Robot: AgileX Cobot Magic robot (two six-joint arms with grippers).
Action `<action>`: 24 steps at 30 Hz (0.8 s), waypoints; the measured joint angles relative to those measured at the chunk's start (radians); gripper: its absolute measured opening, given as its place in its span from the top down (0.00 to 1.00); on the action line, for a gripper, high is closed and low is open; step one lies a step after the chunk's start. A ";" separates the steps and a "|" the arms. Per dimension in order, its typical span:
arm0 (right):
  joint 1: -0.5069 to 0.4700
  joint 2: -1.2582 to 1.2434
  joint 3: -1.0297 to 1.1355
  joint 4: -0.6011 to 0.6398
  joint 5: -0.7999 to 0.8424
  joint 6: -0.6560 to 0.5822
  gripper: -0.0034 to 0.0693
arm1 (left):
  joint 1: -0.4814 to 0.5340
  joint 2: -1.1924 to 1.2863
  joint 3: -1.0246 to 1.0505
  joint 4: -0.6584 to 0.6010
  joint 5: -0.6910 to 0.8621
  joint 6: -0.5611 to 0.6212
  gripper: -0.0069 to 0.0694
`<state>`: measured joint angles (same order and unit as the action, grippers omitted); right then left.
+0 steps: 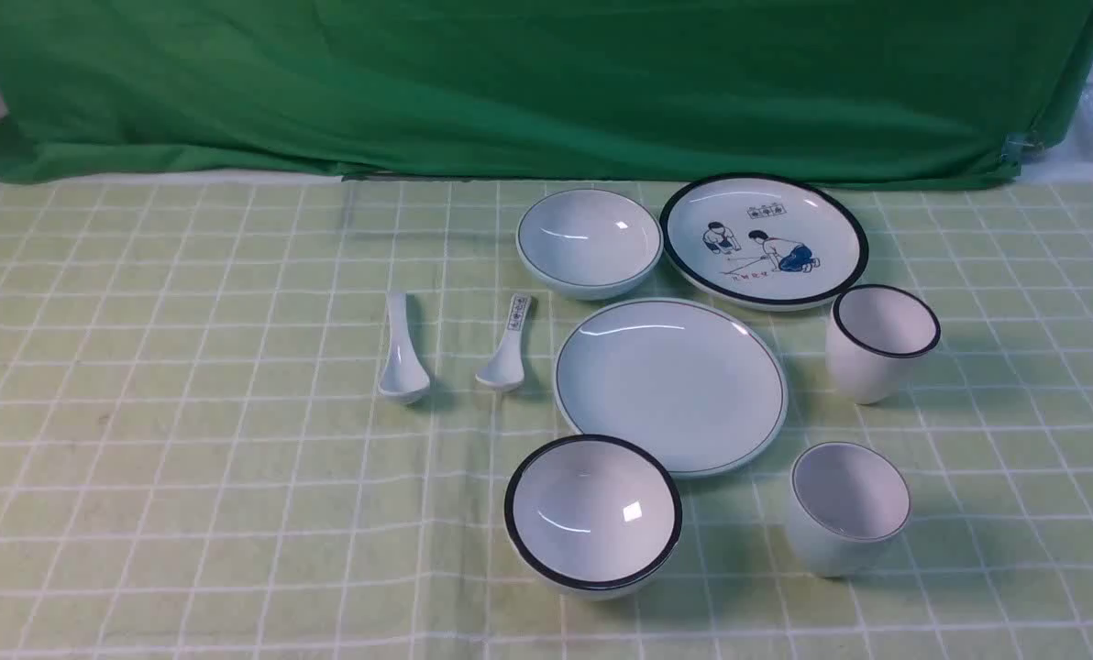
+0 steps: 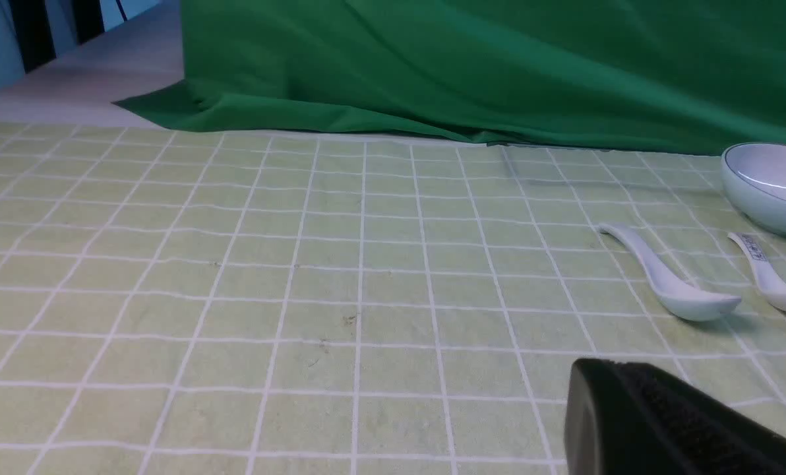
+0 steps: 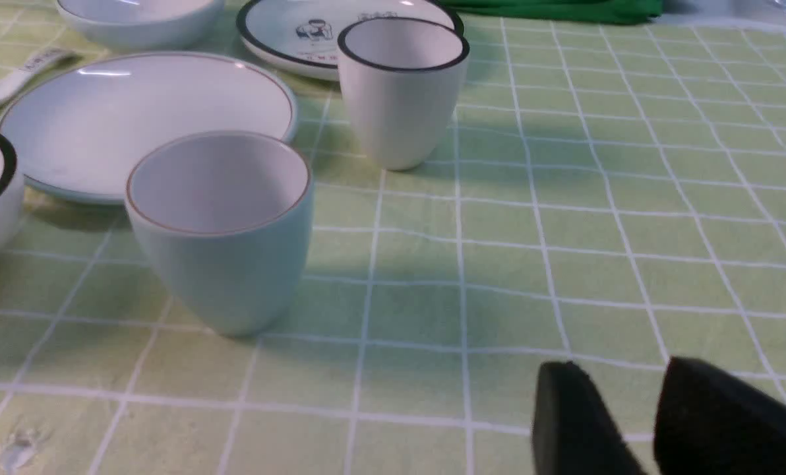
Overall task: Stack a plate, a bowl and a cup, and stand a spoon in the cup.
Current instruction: Use the left arm to grab a blue rice bowl
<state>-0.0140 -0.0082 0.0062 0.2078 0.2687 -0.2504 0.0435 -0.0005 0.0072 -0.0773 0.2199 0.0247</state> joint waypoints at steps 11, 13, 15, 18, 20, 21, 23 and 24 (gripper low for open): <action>0.000 0.000 0.000 0.000 0.000 0.000 0.63 | 0.000 -0.001 0.000 0.000 0.000 0.000 0.88; 0.000 0.000 0.000 0.000 0.000 0.000 0.63 | 0.000 -0.001 0.000 0.000 0.000 -0.001 0.88; 0.000 0.000 0.000 0.000 0.000 0.000 0.63 | 0.000 -0.001 0.000 0.003 -0.002 0.000 0.88; 0.000 0.000 0.000 0.000 0.000 0.000 0.63 | 0.000 -0.001 0.000 0.007 -0.008 0.001 0.88; 0.000 0.000 0.000 0.000 0.000 0.000 0.63 | 0.000 -0.001 0.000 0.001 -0.020 0.001 0.88; 0.000 0.000 0.000 0.000 0.000 0.000 0.63 | 0.000 -0.001 0.000 -0.041 -0.053 -0.009 0.88; 0.000 0.000 0.000 0.000 0.000 0.000 0.63 | 0.000 -0.001 0.000 -0.147 -0.129 -0.067 0.88; 0.000 0.000 0.000 0.000 0.000 0.000 0.63 | 0.000 -0.001 0.000 -0.203 -0.166 -0.094 0.88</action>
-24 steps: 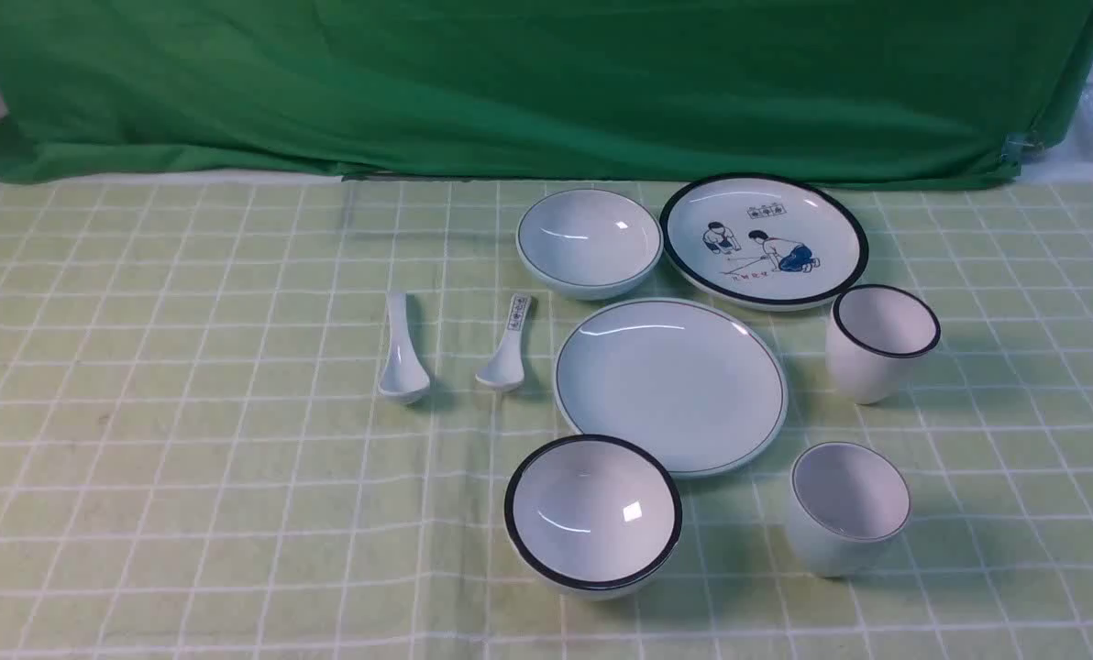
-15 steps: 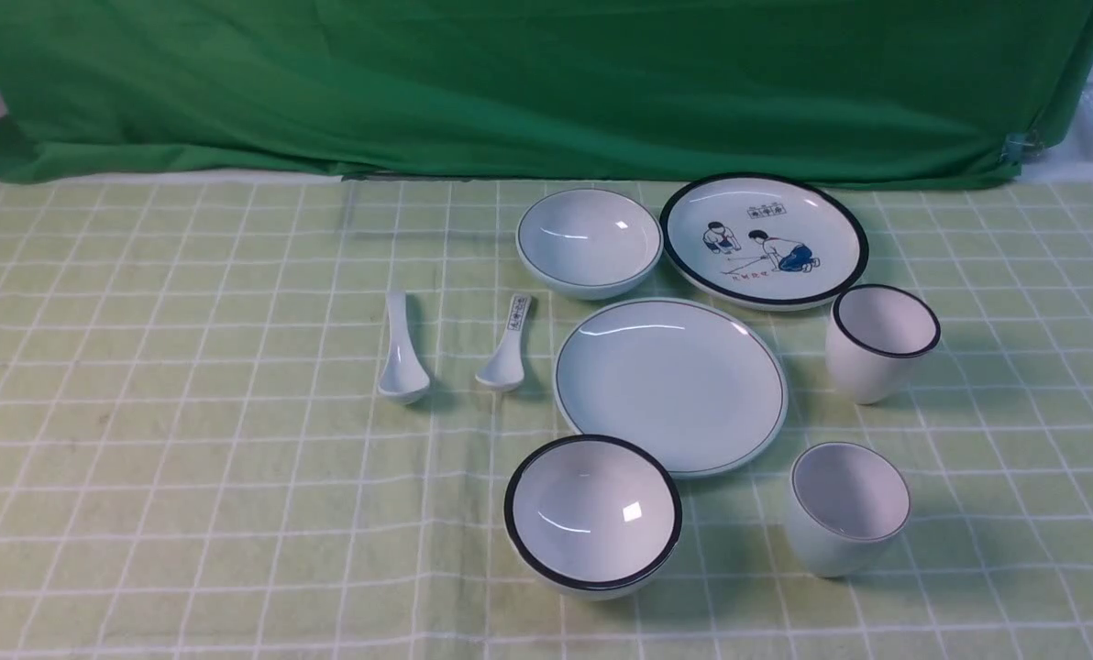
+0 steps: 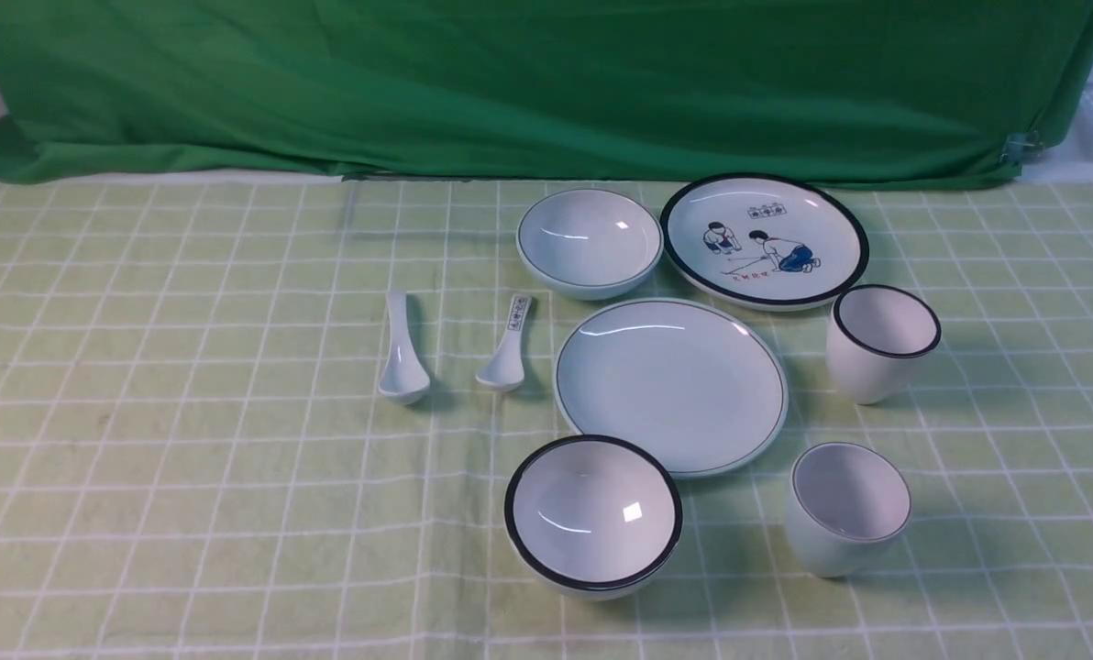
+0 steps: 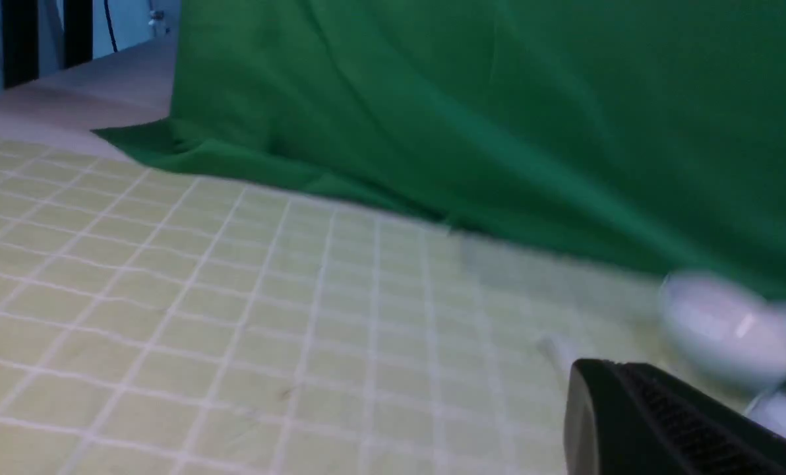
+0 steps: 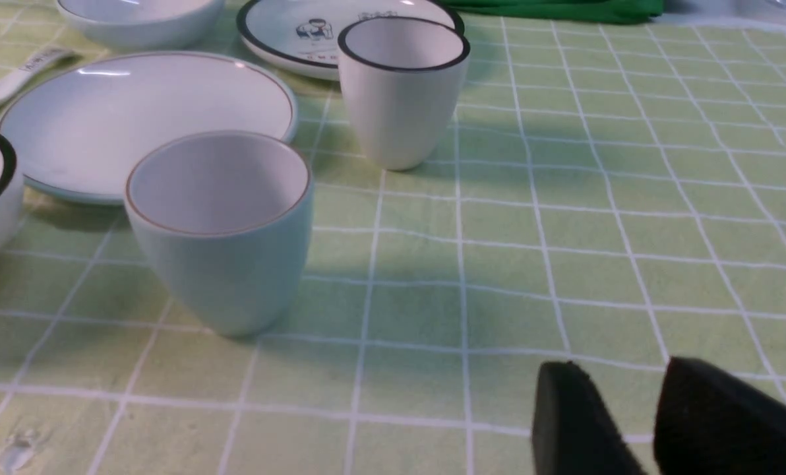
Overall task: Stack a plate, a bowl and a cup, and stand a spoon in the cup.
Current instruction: Use the left arm to grab a blue rice bowl
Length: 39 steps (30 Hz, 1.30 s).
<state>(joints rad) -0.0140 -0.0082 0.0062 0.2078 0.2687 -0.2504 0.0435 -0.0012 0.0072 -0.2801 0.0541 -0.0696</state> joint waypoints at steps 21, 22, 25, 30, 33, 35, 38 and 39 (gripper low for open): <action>0.000 0.000 0.000 0.000 0.000 0.001 0.63 | -0.023 0.525 -0.581 -0.143 0.537 0.283 0.88; 0.000 0.000 0.000 0.000 0.000 0.001 0.63 | -0.031 0.537 -0.588 -0.147 0.544 0.288 0.88; 0.000 0.000 0.000 0.000 -0.006 0.000 0.62 | -0.129 0.716 -0.676 -0.169 0.578 0.354 0.88; 0.000 0.000 0.000 0.021 -0.079 0.029 0.62 | -0.271 0.952 -0.749 -0.170 0.507 0.402 0.88; 0.000 0.000 0.000 0.110 -0.114 0.140 0.62 | -0.311 1.042 -0.798 -0.171 0.541 0.463 0.88; 0.000 0.000 0.000 0.192 -0.166 0.294 0.62 | -0.340 1.167 -0.895 -0.174 0.626 0.524 0.88; 0.000 0.000 0.000 0.218 -0.222 0.407 0.62 | -0.358 1.299 -1.014 -0.172 0.716 0.595 0.88; 0.000 0.000 0.000 0.222 -0.227 0.432 0.63 | -0.364 1.353 -1.064 -0.170 0.733 0.633 0.88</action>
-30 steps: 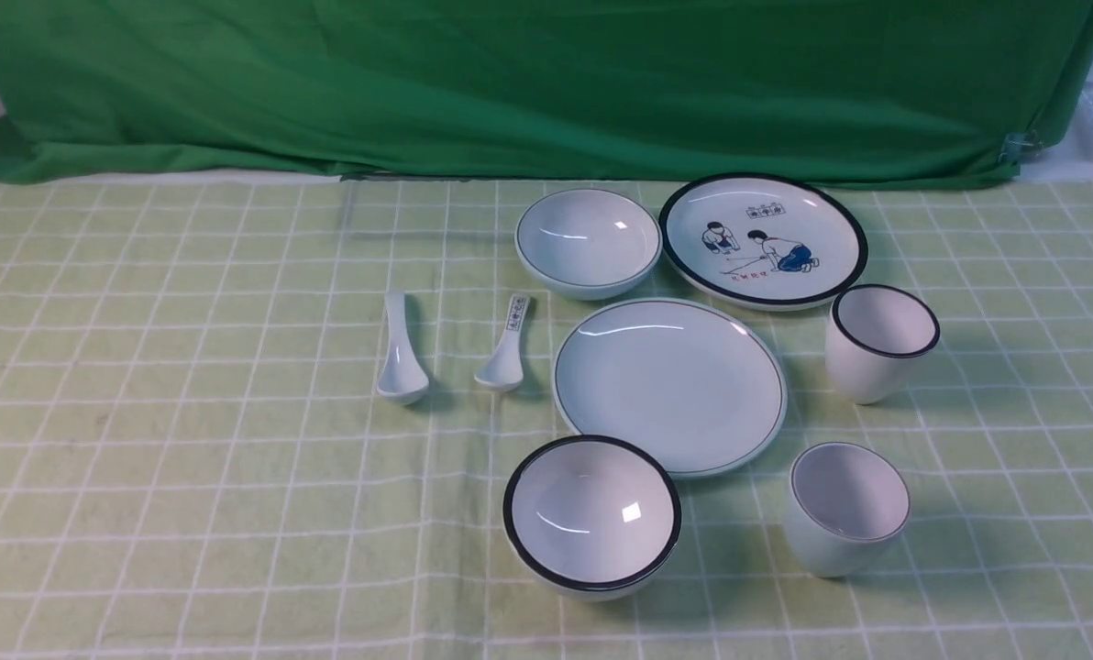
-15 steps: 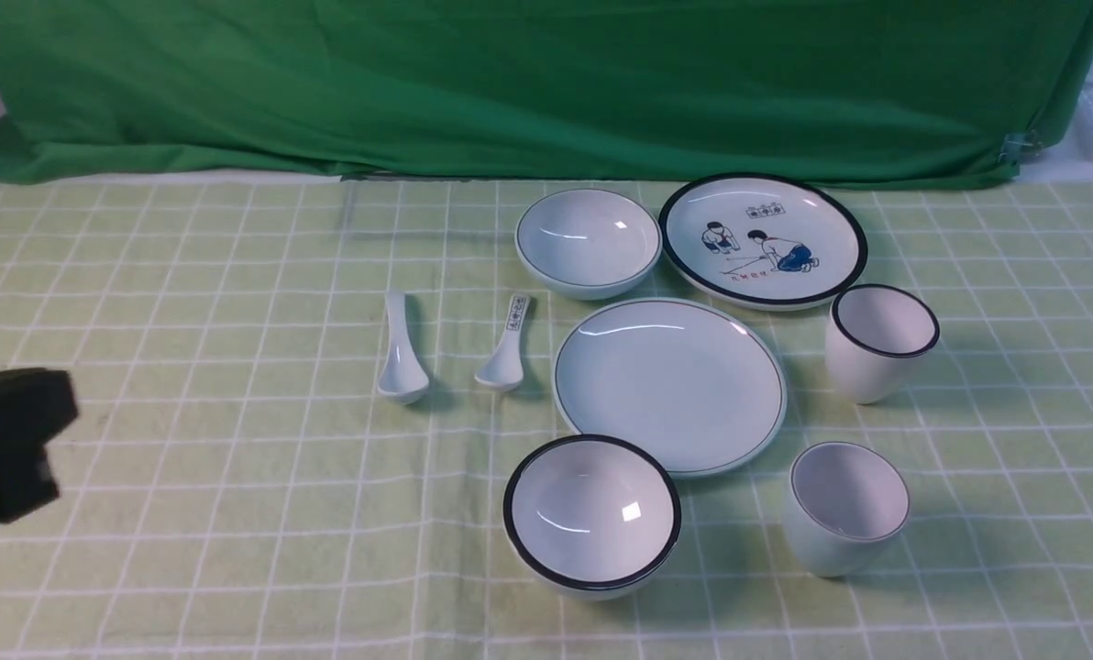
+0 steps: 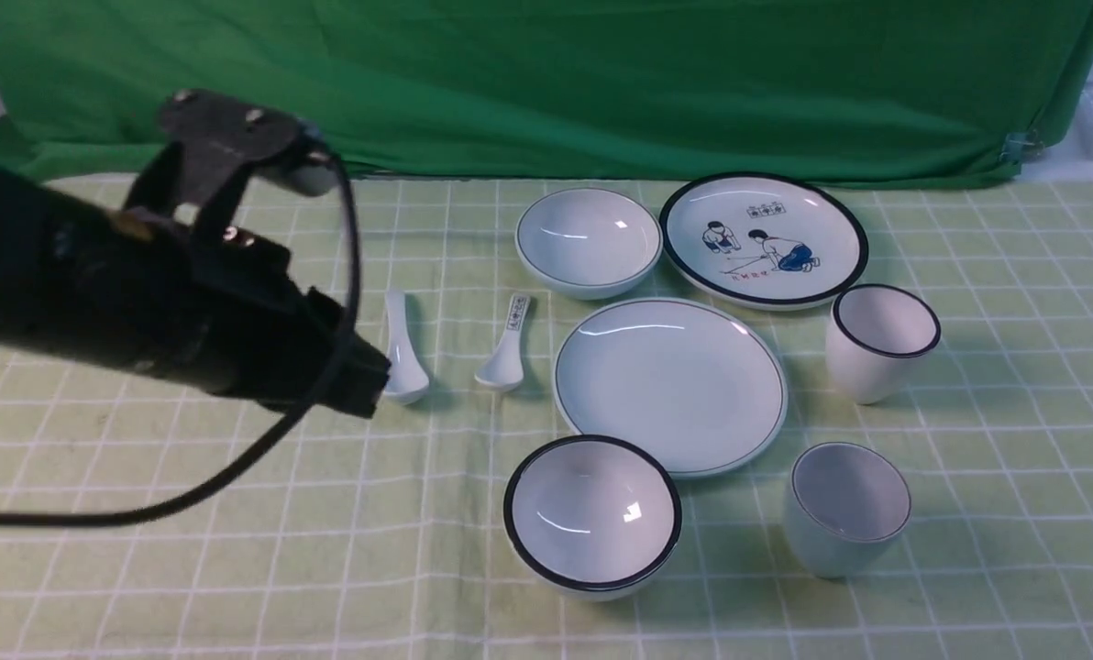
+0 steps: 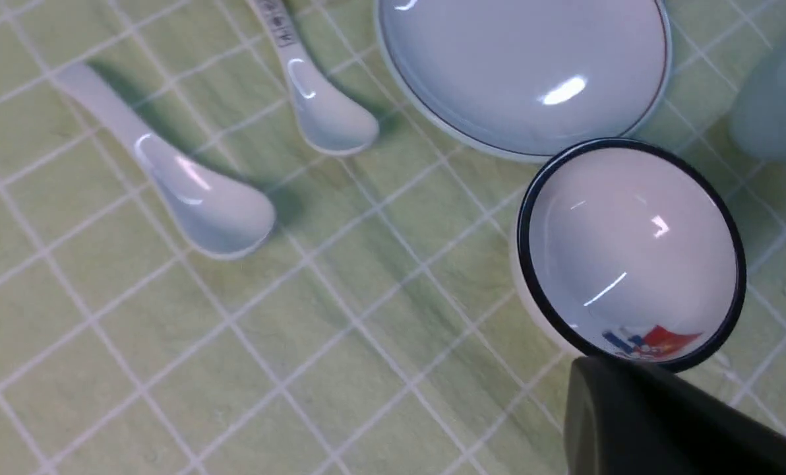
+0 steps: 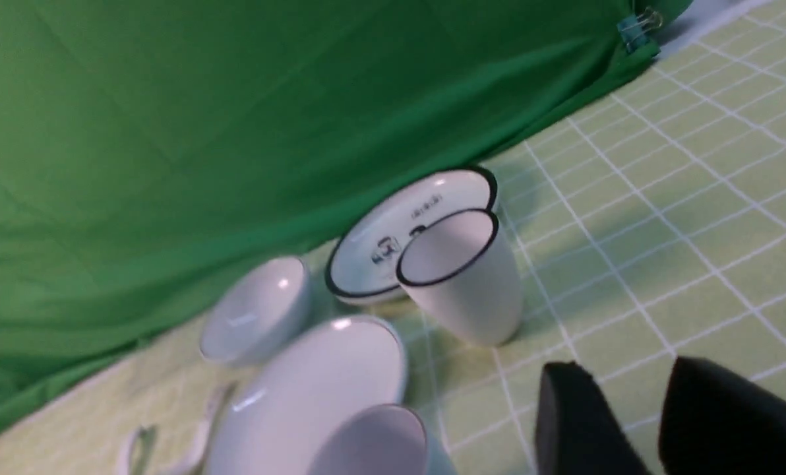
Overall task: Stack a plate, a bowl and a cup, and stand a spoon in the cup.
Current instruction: Use the left arm to grab a blue rice bowl
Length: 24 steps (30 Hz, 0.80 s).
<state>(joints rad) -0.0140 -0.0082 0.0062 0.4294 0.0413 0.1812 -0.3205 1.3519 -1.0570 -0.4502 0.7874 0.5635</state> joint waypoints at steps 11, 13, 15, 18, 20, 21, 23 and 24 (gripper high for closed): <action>0.150 0.364 -0.493 -0.061 0.584 -0.307 0.79 | -0.066 0.587 -0.746 0.160 0.276 0.157 0.88; 0.157 0.428 -0.564 -0.090 0.669 -0.342 0.79 | -0.074 0.694 -0.877 0.211 0.337 0.191 0.88; 0.161 0.470 -0.600 -0.103 0.710 -0.372 0.79 | -0.078 0.764 -0.974 0.245 0.376 0.225 0.88; 0.165 0.501 -0.619 -0.113 0.734 -0.392 0.79 | -0.079 0.856 -1.095 0.272 0.411 0.321 0.81; 0.166 0.504 -0.620 -0.115 0.745 -0.399 0.79 | -0.078 0.908 -1.154 0.279 0.406 0.416 0.73; 0.166 0.504 -0.620 -0.115 0.752 -0.403 0.79 | -0.078 0.927 -1.169 0.280 0.386 0.465 0.67; 0.166 0.504 -0.620 -0.117 0.760 -0.403 0.79 | -0.078 0.957 -1.181 0.281 0.348 0.557 0.58; 0.166 0.504 -0.620 -0.117 0.765 -0.404 0.79 | -0.078 0.969 -1.183 0.281 0.327 0.595 0.53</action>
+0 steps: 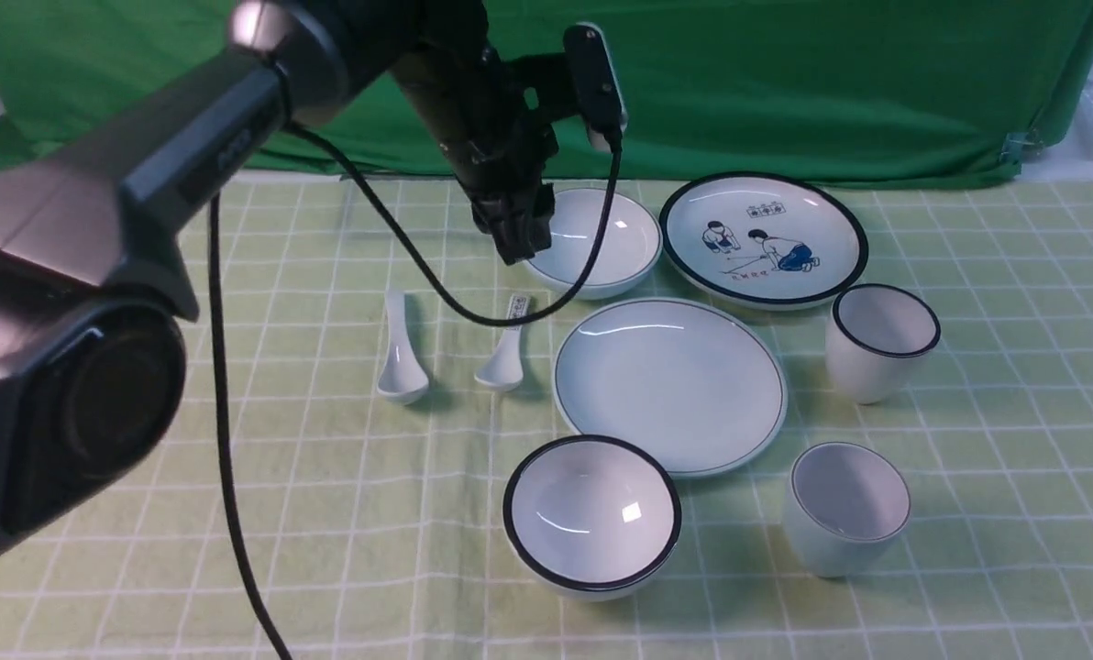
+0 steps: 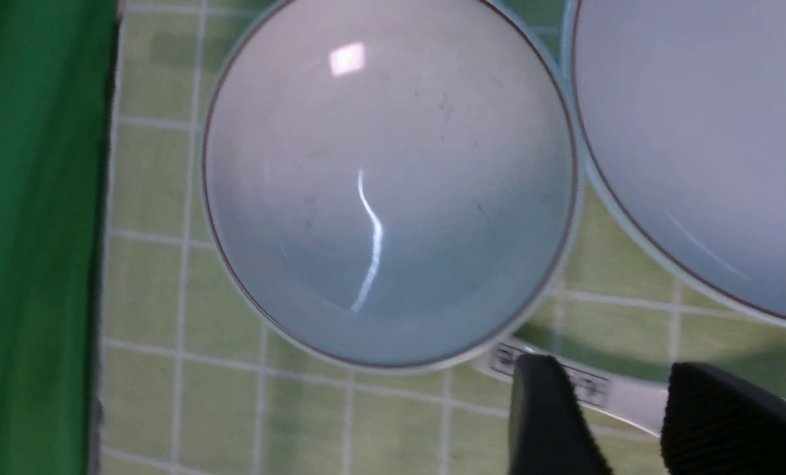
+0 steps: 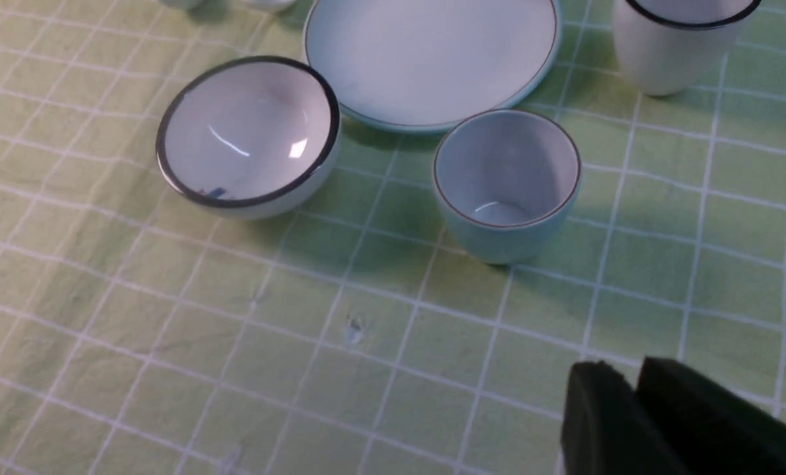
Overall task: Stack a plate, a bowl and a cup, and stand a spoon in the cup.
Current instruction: Use the left arm to grab a blue rice bowl
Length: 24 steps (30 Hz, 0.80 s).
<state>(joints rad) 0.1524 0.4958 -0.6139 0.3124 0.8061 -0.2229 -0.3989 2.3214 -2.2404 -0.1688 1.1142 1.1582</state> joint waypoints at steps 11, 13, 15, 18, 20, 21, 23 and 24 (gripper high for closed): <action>0.000 0.000 0.000 0.000 0.045 0.005 0.78 | 0.015 0.109 -0.002 0.031 -0.159 0.250 0.43; 0.000 0.000 0.000 0.000 0.046 0.013 0.78 | 0.029 0.112 -0.003 0.025 -0.174 0.279 0.46; 0.000 0.000 0.000 0.000 0.046 0.019 0.78 | 0.041 0.115 -0.004 0.020 -0.178 0.289 0.48; 0.000 0.000 0.000 0.000 0.045 0.020 0.78 | 0.055 0.123 -0.004 0.003 -0.173 0.312 0.49; 0.000 0.000 0.000 0.001 0.045 0.021 0.78 | 0.056 0.126 -0.004 -0.011 -0.160 0.326 0.50; 0.000 0.000 0.000 0.001 0.045 0.021 0.78 | 0.056 0.126 -0.003 -0.017 -0.154 0.335 0.50; 0.000 0.000 0.000 0.001 0.044 0.021 0.78 | 0.056 0.126 -0.003 -0.026 -0.143 0.342 0.50; 0.000 0.000 0.000 0.001 0.044 0.021 0.78 | 0.055 0.126 -0.003 -0.026 -0.138 0.342 0.50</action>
<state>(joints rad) 0.1524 0.4958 -0.6139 0.3133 0.8498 -0.2020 -0.3437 2.4474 -2.2436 -0.1951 0.9758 1.5007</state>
